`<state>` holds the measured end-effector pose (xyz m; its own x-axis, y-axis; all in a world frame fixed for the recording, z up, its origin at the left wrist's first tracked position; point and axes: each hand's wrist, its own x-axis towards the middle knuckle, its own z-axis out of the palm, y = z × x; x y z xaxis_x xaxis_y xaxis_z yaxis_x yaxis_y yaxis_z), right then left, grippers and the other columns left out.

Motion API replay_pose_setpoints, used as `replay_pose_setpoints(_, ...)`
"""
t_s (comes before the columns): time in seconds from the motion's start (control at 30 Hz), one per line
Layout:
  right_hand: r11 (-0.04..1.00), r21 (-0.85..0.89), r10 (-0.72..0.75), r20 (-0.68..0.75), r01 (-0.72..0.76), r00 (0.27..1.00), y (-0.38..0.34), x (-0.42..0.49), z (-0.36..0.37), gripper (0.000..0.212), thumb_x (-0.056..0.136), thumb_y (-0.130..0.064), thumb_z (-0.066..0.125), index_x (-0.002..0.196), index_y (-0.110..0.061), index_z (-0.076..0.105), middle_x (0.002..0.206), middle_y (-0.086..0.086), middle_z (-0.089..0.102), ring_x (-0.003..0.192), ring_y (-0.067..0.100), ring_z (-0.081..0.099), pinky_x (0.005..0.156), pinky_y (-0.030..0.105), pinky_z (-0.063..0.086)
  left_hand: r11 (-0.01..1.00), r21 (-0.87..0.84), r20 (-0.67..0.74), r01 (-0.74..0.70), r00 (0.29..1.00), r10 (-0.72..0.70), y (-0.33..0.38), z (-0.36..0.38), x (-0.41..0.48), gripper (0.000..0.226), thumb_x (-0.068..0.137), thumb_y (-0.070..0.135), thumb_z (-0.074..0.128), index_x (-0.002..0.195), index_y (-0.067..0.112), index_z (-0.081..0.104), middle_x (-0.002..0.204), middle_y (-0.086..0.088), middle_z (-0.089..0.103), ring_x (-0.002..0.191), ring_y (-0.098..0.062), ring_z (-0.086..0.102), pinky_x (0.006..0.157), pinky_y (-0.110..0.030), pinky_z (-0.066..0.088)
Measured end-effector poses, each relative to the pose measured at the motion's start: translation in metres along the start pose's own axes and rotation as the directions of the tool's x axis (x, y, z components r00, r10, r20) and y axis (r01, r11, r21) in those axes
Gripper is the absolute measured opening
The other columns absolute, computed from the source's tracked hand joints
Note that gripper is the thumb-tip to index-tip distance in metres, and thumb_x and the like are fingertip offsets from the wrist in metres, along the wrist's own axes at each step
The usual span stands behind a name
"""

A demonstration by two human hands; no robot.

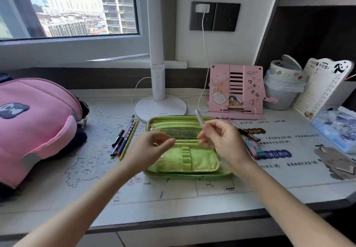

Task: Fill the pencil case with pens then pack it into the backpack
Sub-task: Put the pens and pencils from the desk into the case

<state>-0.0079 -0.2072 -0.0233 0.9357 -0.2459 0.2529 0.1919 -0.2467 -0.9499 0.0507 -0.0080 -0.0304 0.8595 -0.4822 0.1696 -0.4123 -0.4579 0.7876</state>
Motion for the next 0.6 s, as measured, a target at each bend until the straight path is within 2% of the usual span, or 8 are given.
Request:
replay_pose_setpoints(0.03,0.977,0.202,0.064,-0.002,-0.062,0.998,-0.003,-0.001,0.012,0.013,0.093,-0.018,0.051,0.090,-0.011,0.061,0.076,0.003,0.071,0.073,0.016,0.069,0.065,0.026,0.056,0.975,-0.197,0.149,0.106,0.986,-0.077,0.008,0.004,-0.003,0.035,0.078,0.044,0.058,0.098,0.018,0.067,0.094,0.003,0.071,0.084,-0.008,0.066,0.074,-0.019,0.053)
replay_pose_setpoints(0.1,0.904,0.412,0.131,-0.005,-0.117,0.991,-0.008,0.001,0.030,0.018,0.096,-0.016,0.044,0.088,-0.009,0.059,0.085,0.004,0.073,0.085,0.020,0.070,0.077,0.031,0.057,0.833,-0.484,0.317,0.270,0.941,-0.120,0.019,0.013,-0.003,0.038,0.081,0.041,0.054,0.104,0.012,0.064,0.093,-0.005,0.072,0.086,-0.018,0.069,0.077,-0.028,0.057)
replay_pose_setpoints(0.2,0.856,0.488,0.175,0.039,-0.172,0.984,-0.008,0.003,0.044,0.025,0.098,-0.016,0.040,0.088,-0.006,0.061,0.090,0.006,0.073,0.086,0.019,0.068,0.079,0.028,0.055,0.741,-0.612,0.274,0.275,0.953,-0.128,0.023,0.018,0.001,0.027,0.089,0.027,0.053,0.105,0.007,0.063,0.072,-0.004,0.065,0.062,-0.012,0.060,0.055,-0.019,0.050)
replay_pose_setpoints(0.27,0.916,0.361,0.182,0.019,-0.176,0.983,0.001,-0.001,0.041,0.023,0.098,-0.017,0.042,0.097,-0.004,0.061,0.094,0.005,0.073,0.090,0.015,0.068,0.080,0.023,0.055,0.855,-0.478,0.173,0.201,0.976,-0.133,0.015,0.014,0.001,0.020,0.090,0.025,0.052,0.102,0.014,0.064,0.064,0.005,0.054,0.054,-0.009,0.046,0.048,-0.018,0.038)
replay_pose_setpoints(0.33,0.988,0.036,0.150,-0.081,-0.147,0.985,0.017,-0.005,0.026,0.020,0.096,-0.022,0.047,0.104,-0.007,0.058,0.094,0.001,0.072,0.091,0.010,0.067,0.080,0.023,0.053,0.992,-0.104,0.055,0.067,0.997,-0.062,-0.002,0.002,0.000,0.019,0.090,0.028,0.053,0.104,0.022,0.064,0.070,0.012,0.056,0.059,-0.013,0.049,0.053,-0.022,0.039)
replay_pose_setpoints(0.4,0.941,-0.321,0.067,-0.129,-0.106,0.989,0.030,-0.008,0.007,0.016,0.093,-0.023,0.052,0.101,-0.013,0.061,0.093,-0.002,0.070,0.088,0.010,0.065,0.077,0.027,0.053,0.959,0.279,0.000,-0.057,0.998,0.059,-0.023,-0.017,-0.002,0.022,0.089,0.028,0.055,0.108,0.024,0.065,0.084,0.010,0.060,0.075,-0.015,0.055,0.065,-0.027,0.046)
replay_pose_setpoints(0.43,0.895,-0.439,0.028,-0.117,-0.077,0.993,0.035,-0.010,0.001,0.014,0.092,-0.023,0.054,0.098,-0.014,0.063,0.091,-0.004,0.069,0.085,0.011,0.064,0.074,0.027,0.052,0.922,0.375,-0.005,-0.093,0.995,0.103,-0.033,-0.027,-0.002,0.022,0.088,0.025,0.057,0.107,0.024,0.067,0.086,0.007,0.058,0.079,-0.017,0.053,0.067,-0.030,0.044)
replay_pose_setpoints(0.6,0.745,-0.657,-0.160,-0.014,0.112,0.987,0.047,-0.014,0.006,0.008,0.087,-0.018,0.059,0.087,-0.015,0.066,0.089,-0.005,0.064,0.076,0.010,0.057,0.064,0.017,0.044,0.843,0.505,-0.027,-0.184,0.973,0.229,-0.053,-0.045,-0.002,0.022,0.083,0.015,0.063,0.103,0.020,0.070,0.078,-0.002,0.056,0.075,-0.023,0.051,0.062,-0.028,0.035)
